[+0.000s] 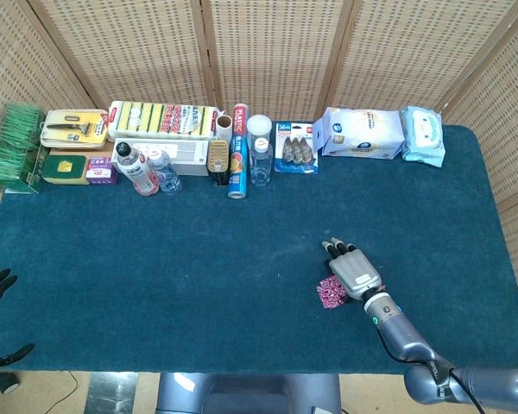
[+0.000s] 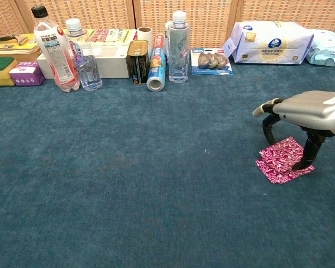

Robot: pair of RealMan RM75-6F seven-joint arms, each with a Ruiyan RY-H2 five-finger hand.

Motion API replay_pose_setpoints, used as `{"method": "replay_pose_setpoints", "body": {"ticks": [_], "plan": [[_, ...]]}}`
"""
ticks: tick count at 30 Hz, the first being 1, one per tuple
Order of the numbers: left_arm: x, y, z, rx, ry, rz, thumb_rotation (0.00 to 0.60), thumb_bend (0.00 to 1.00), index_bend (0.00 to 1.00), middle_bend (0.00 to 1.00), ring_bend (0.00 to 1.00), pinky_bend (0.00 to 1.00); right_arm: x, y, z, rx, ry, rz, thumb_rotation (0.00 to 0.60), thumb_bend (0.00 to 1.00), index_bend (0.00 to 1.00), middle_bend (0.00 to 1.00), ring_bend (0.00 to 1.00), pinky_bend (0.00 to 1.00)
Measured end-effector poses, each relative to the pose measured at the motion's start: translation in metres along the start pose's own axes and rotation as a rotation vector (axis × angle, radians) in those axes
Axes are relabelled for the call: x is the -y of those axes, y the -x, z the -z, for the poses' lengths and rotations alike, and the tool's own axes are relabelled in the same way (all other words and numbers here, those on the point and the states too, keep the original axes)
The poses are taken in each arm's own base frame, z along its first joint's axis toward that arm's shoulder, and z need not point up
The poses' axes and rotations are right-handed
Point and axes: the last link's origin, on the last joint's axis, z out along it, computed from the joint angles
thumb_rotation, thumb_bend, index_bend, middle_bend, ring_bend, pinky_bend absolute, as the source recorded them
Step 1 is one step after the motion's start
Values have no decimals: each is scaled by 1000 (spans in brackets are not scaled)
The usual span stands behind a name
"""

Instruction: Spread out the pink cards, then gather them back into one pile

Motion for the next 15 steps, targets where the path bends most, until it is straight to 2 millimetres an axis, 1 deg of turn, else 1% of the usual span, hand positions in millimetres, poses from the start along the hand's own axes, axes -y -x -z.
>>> {"method": "replay_pose_setpoints", "body": {"ticks": [15], "plan": [[0,1,0,1,-1,-1,600,72,0,0,0,0,-5,6,3,25,9,-28,600,169,464,93,59,218]]}}
